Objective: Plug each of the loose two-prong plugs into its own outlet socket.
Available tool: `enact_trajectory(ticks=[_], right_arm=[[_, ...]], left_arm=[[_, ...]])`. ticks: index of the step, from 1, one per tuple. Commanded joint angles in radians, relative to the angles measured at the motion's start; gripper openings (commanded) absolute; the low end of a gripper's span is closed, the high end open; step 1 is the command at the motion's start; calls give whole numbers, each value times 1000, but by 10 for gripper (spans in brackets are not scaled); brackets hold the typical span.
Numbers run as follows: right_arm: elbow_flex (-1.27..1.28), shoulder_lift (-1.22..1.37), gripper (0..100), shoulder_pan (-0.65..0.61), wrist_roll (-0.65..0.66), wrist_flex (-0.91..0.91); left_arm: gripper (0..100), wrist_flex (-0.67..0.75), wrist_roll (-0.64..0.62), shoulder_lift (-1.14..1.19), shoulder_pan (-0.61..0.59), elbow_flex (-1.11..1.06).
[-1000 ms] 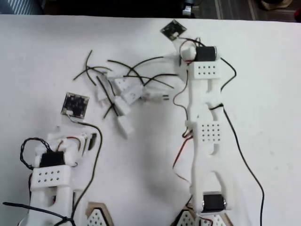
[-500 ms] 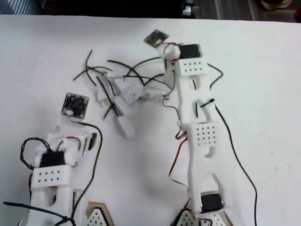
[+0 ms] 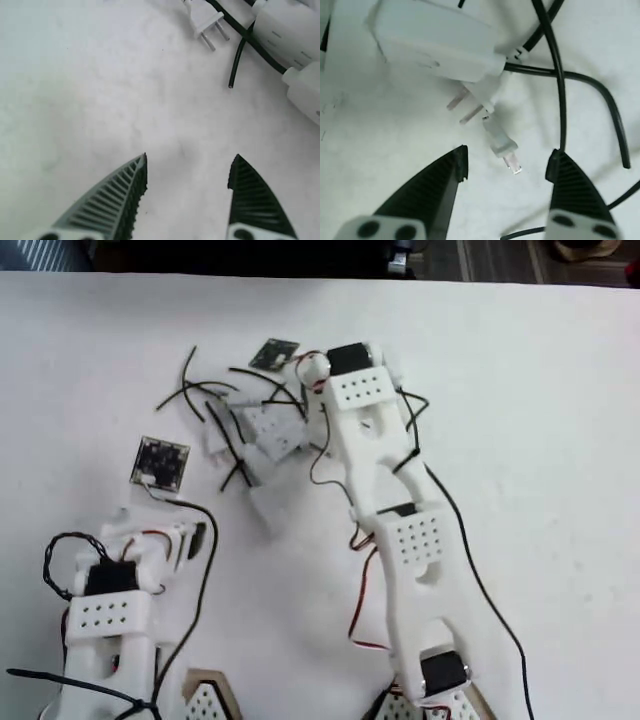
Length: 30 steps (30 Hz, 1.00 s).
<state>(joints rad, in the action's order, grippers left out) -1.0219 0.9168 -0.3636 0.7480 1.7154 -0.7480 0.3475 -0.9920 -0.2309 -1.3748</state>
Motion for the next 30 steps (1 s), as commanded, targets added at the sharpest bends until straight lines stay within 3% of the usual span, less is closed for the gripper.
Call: enact_trajectory(ticks=[1,7,15,24,30], right_arm=[[-15,-5,255,-15,8,-12],[-15,79,245,-13,8,-64],[-14,87,12,-15,9,-54],[35,31,17,24,3,7],[350,-136,17,30,3,7]], left_arm=[[267,18,2,-18,-2,5],[267,17,2,-18,-2,5],[267,17,2,-18,-2,5],[267,18,2,-18,-2,5],[267,18,2,-18,-2,5]])
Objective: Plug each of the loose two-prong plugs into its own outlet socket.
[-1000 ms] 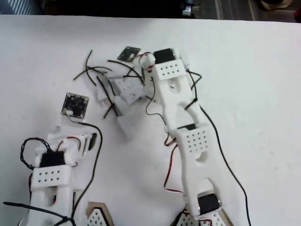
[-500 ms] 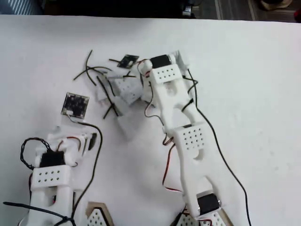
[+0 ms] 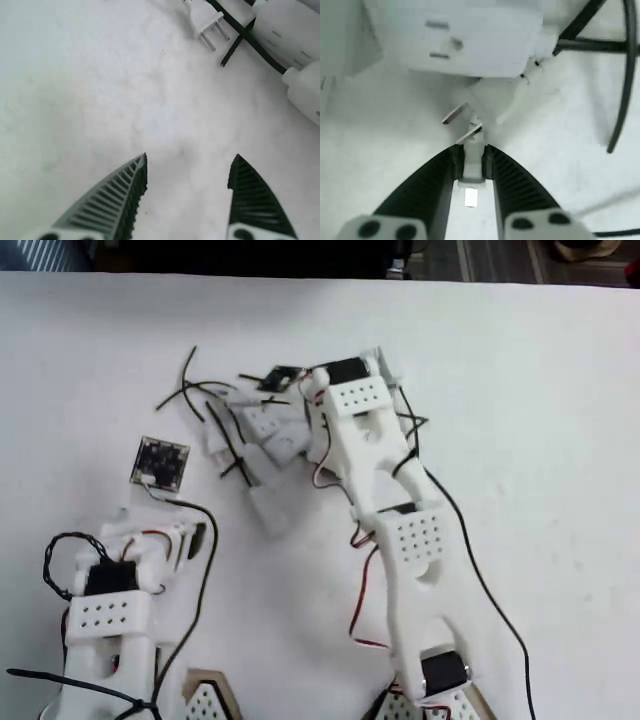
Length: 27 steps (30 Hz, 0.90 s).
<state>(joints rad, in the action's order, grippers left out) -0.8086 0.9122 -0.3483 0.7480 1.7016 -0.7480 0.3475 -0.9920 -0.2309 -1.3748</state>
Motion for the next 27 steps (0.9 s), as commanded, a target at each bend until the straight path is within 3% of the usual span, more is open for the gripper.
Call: enact_trajectory(ticks=[1,8,20,27], right_arm=[[199,-168,17,15,5,19],[473,-312,17,7,8,16],[503,-206,17,-65,8,16],[534,-407,17,-65,8,19]], left_arm=[[267,18,2,-18,-2,5],[267,20,2,-18,-2,5],[267,20,2,-18,-2,5],[267,20,2,-18,-2,5]])
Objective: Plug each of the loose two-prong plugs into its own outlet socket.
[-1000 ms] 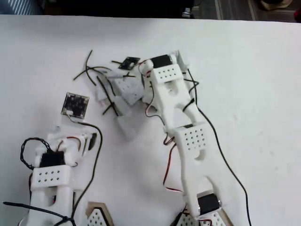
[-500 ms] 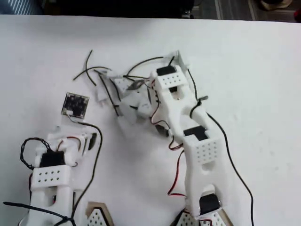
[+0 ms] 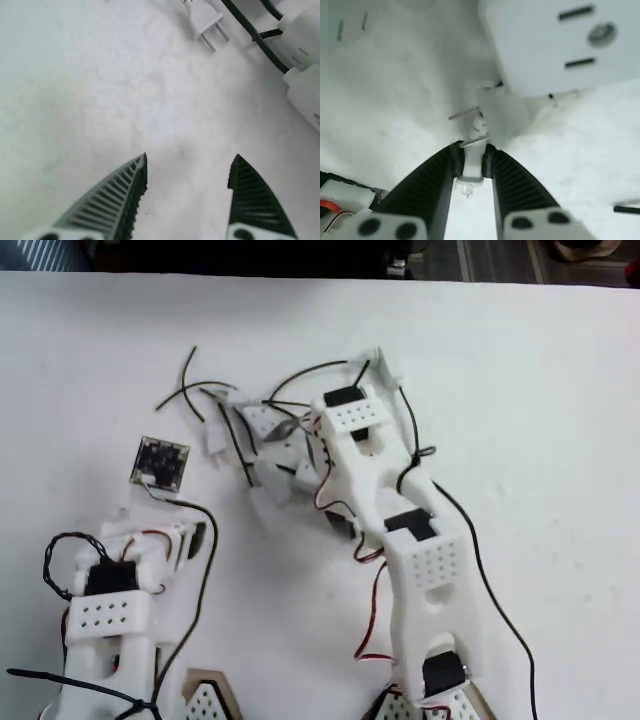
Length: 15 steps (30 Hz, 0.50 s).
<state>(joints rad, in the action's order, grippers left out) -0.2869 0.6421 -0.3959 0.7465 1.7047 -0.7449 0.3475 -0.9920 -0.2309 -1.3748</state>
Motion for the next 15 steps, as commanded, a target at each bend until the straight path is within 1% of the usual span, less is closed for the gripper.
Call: enact_trajectory(ticks=[1,9,15], right_arm=[[32,-185,17,-19,9,16],[207,-611,17,-56,3,15],[239,-880,17,-58,2,15]], left_arm=[[267,17,2,-18,-2,5],[267,17,2,-18,-2,5],[267,17,2,-18,-2,5]])
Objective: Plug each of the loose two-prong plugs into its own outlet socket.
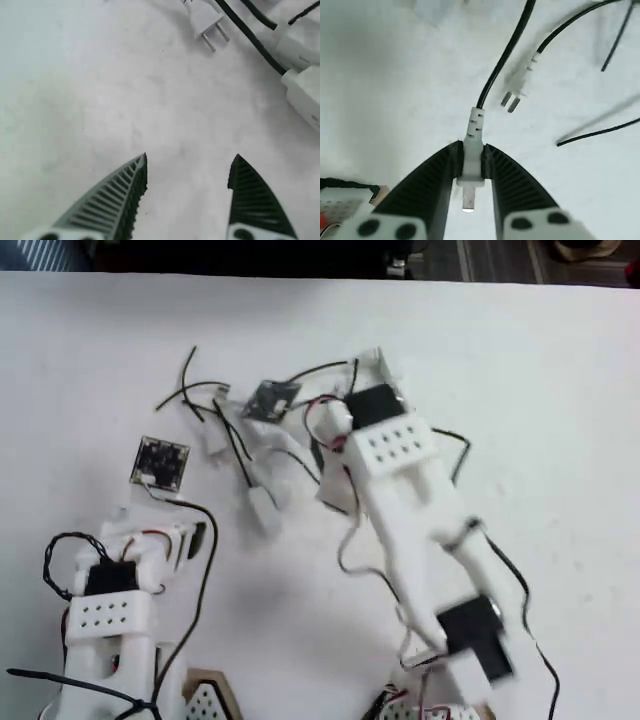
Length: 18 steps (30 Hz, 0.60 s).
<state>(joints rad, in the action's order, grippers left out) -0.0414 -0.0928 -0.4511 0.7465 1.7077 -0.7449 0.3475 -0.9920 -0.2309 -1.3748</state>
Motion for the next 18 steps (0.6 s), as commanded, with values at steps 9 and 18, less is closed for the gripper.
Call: enact_trajectory(ticks=[9,18], right_arm=[[9,-254,17,134,-52,10],[256,-58,17,262,-204,-191]], left_arm=[[267,17,2,-18,-2,5],[267,17,2,-18,-2,5]])
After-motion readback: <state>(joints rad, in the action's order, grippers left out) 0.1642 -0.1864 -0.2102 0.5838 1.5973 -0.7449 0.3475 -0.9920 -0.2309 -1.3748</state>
